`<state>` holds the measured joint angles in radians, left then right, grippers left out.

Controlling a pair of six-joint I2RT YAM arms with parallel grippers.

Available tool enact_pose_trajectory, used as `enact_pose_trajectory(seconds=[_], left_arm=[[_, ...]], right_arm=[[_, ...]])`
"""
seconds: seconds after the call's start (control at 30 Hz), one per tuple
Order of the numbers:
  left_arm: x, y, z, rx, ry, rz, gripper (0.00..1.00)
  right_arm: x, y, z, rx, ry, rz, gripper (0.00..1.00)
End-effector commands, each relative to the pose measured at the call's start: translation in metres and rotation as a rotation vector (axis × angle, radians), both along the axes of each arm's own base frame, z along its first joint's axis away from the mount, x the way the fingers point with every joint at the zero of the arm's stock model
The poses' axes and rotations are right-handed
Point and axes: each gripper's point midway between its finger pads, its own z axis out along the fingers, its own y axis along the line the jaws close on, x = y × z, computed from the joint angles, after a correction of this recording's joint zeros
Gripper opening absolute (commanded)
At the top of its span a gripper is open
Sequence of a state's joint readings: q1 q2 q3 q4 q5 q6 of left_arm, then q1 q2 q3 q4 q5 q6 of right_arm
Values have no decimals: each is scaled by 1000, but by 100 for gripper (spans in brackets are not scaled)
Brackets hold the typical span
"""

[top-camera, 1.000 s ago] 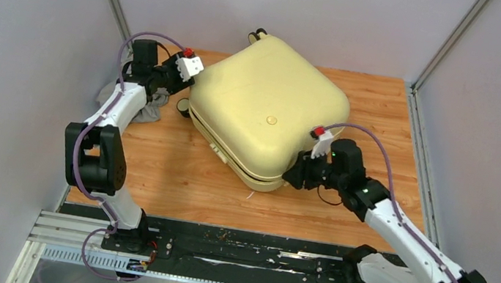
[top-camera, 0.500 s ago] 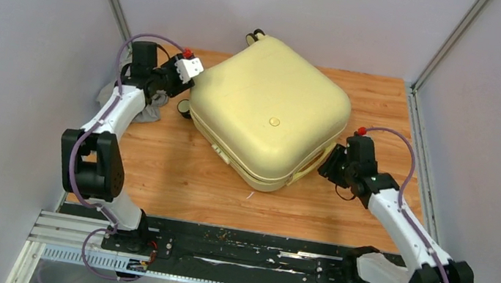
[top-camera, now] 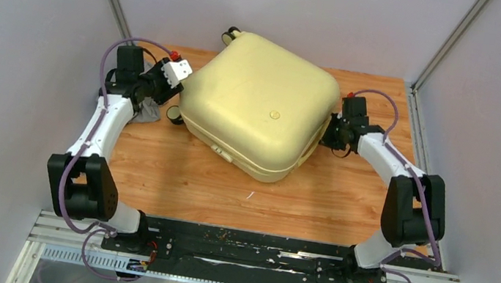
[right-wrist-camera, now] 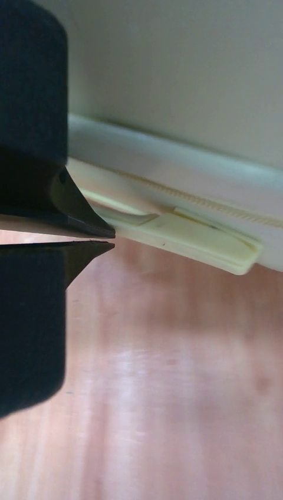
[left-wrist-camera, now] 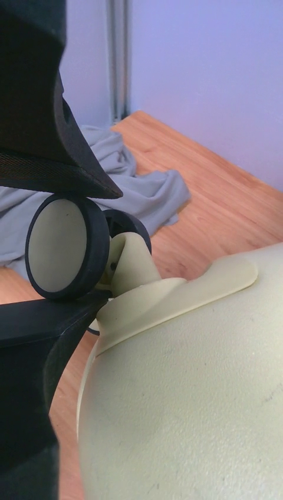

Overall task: Pack the luggage
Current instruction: Zip the luggage at the center of the board.

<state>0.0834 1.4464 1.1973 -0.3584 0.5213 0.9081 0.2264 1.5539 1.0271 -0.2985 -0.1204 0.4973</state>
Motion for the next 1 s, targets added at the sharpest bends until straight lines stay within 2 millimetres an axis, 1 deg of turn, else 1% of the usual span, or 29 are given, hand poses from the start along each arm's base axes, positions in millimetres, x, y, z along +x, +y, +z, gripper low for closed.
enact_pose_trajectory(seconds=[0.0,0.03,0.07,0.1,0.17,0.23,0.27,0.3,0.37,0.43,0.47,0.5,0.57,0.67,0.77,0.8,0.87,0.97], left_arm=[[-17,-7,26,-26,-46,-20,0],[-21,-8,24,-27,-37,-22,0],[-25,-8,23,-24,-33,-24,0],[-28,-8,21,-23,-30,-27,0],[-32,-8,20,-17,-38,-29,0],[-32,-8,19,-26,-32,-21,0],[-31,-8,19,-34,-27,-13,0],[-28,-8,20,-46,-23,-3,0],[-22,-8,24,-80,-18,18,0],[-14,-9,33,-126,-18,42,0],[-10,-10,38,-149,-17,53,0],[-6,-10,41,-167,-17,62,0],[3,-10,50,-193,-23,75,0],[13,-10,58,-211,-29,81,0],[17,-11,62,-219,-28,80,0],[17,-12,62,-222,-22,76,0],[14,-15,59,-230,-12,62,0],[10,-17,56,-230,-2,50,0]], right_arm=[[75,34,83,100,-311,165,13],[79,29,85,84,-312,169,17],[82,25,87,77,-311,166,23],[81,19,87,68,-305,160,28],[70,9,88,63,-291,144,36],[51,3,89,80,-291,132,42],[35,1,80,85,-269,122,43],[22,0,81,99,-272,113,45],[-4,2,75,139,-272,113,47],[-28,10,71,171,-307,160,51],[-37,13,72,172,-351,198,52],[-47,15,69,161,-393,248,52],[-60,23,70,169,-513,351,55],[-69,34,65,166,-612,489,59],[-70,46,62,184,-621,619,61],[-66,48,57,184,-607,642,61],[-59,52,58,196,-609,687,61],[-56,66,70,264,-668,785,61]])
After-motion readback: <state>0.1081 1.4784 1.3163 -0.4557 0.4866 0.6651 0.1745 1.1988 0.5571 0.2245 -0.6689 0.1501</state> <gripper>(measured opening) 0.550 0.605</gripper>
